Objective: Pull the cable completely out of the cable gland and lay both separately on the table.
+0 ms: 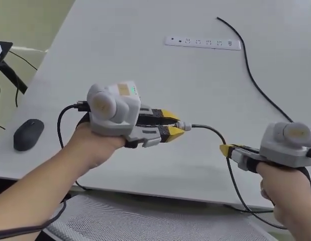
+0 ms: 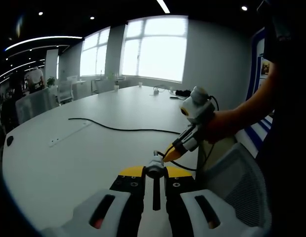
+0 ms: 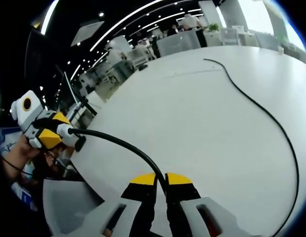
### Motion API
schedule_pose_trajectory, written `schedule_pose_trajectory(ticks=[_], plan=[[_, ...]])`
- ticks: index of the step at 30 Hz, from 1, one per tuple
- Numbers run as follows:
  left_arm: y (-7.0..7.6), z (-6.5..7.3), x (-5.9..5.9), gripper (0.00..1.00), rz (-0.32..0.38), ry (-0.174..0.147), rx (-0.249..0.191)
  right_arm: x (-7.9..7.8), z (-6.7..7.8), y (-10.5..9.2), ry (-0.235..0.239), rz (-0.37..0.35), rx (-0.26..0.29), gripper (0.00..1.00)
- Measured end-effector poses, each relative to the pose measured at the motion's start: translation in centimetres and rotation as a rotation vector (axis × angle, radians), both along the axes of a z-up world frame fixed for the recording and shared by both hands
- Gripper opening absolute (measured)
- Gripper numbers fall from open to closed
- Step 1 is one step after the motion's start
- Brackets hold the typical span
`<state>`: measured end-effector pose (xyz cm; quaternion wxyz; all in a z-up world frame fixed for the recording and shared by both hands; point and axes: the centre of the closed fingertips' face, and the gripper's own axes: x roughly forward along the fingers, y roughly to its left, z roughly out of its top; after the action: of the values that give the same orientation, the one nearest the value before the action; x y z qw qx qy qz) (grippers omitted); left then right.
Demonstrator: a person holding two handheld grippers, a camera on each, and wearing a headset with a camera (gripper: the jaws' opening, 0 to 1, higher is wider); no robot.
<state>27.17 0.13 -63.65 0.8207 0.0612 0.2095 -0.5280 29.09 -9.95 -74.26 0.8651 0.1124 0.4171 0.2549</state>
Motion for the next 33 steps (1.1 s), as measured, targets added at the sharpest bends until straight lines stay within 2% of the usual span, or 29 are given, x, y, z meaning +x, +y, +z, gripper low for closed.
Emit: schedule_pose_trajectory(ticks=[4,8,11,18,22,25,26,29,33], plan=[[0.1,0.1,0.0,0.15,0.004,-0.004,0.001,-0.1,0.1,0.1,-0.021,0.029,-0.026,0.01],[0.2,0.0,0.2,0.15,0.009,-0.006,0.001,-0.1,0.1,0.1,-0.055,0.074,-0.078,0.02],[0.1,0.0,0.3,0.15,0.006,-0.004,-0.001,-0.1,0.1,-0.1,-0.092,0.135,-0.154,0.01],[0.3,0.1,0.5,0.15,0.011,0.004,-0.010,-0.2,0.2,0.0,-0.134,0.205,-0.228,0.02],[0.4,0.1,0.5,0.15,0.011,0.006,-0.009,0.1,0.4,-0.6,-0.183,0.260,-0.312,0.06],[0.4,0.0,0.5,0.15,0.009,0.007,-0.006,-0.3,1.3,-0.3,-0.205,0.288,-0.310,0.11],[0.4,0.0,0.5,0.15,0.008,0.008,-0.005,-0.3,2.0,0.0,-0.234,0.316,-0.304,0.12],[0.4,0.0,0.4,0.15,0.004,0.010,-0.004,-0.1,3.3,0.5,-0.280,0.359,-0.313,0.15],[0.4,-0.1,0.4,0.15,0.004,0.011,-0.004,0.4,6.1,2.4,-0.404,0.462,-0.318,0.18]])
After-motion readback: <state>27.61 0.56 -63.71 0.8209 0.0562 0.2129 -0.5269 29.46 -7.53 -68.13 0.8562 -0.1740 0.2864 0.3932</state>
